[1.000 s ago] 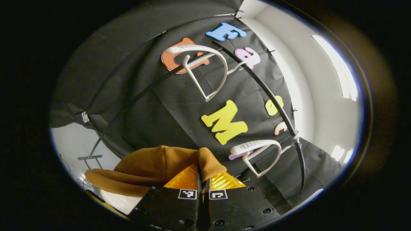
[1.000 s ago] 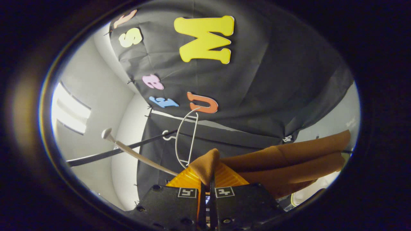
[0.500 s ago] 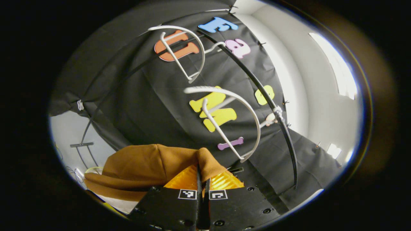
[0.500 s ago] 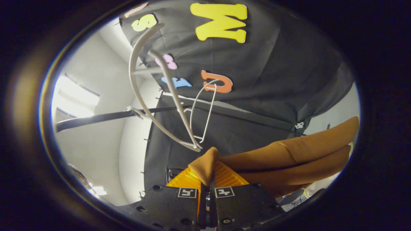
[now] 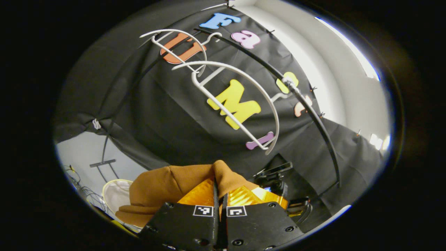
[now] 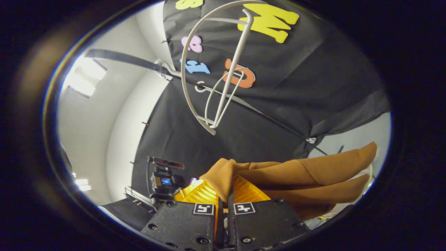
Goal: Grasp the clothes on the hanger with both hands and then place them into the laundry hamper below.
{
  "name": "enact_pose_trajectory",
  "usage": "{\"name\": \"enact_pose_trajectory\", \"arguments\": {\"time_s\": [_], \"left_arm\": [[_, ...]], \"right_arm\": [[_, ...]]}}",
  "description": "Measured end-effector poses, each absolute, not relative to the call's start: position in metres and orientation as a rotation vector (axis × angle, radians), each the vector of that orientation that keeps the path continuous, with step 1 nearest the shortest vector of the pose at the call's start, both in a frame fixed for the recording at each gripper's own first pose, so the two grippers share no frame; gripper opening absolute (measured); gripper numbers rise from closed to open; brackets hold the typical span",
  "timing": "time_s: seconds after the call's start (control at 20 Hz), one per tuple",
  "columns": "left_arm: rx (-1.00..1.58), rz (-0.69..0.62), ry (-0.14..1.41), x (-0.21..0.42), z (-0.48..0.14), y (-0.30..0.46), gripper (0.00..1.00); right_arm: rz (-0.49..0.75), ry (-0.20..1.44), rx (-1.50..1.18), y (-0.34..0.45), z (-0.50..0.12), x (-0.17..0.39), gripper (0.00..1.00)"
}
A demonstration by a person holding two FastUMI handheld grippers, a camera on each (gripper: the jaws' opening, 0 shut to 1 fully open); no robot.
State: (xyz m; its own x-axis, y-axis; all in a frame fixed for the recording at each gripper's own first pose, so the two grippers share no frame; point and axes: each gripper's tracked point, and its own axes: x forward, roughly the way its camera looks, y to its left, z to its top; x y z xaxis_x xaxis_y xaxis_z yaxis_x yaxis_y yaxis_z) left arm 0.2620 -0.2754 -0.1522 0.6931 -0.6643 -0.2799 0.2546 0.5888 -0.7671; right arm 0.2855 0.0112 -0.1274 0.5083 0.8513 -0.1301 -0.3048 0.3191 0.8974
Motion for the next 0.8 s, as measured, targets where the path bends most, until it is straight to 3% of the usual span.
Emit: {"name": "enact_pose_trajectory", "arguments": {"time_s": [0.55,0.8], "left_arm": [[-0.714,-0.288,0.98,0.207,-0.353,-0.279,0.0],[-0.605,-0.219,1.124,0.183,-0.387,-0.289,0.0]], "right_arm": [[0.495,1.03,0.602,-0.006,-0.327,0.243,0.08],[0.396,1.138,0.469,-0.023,-0.362,0.242,0.08]]}}
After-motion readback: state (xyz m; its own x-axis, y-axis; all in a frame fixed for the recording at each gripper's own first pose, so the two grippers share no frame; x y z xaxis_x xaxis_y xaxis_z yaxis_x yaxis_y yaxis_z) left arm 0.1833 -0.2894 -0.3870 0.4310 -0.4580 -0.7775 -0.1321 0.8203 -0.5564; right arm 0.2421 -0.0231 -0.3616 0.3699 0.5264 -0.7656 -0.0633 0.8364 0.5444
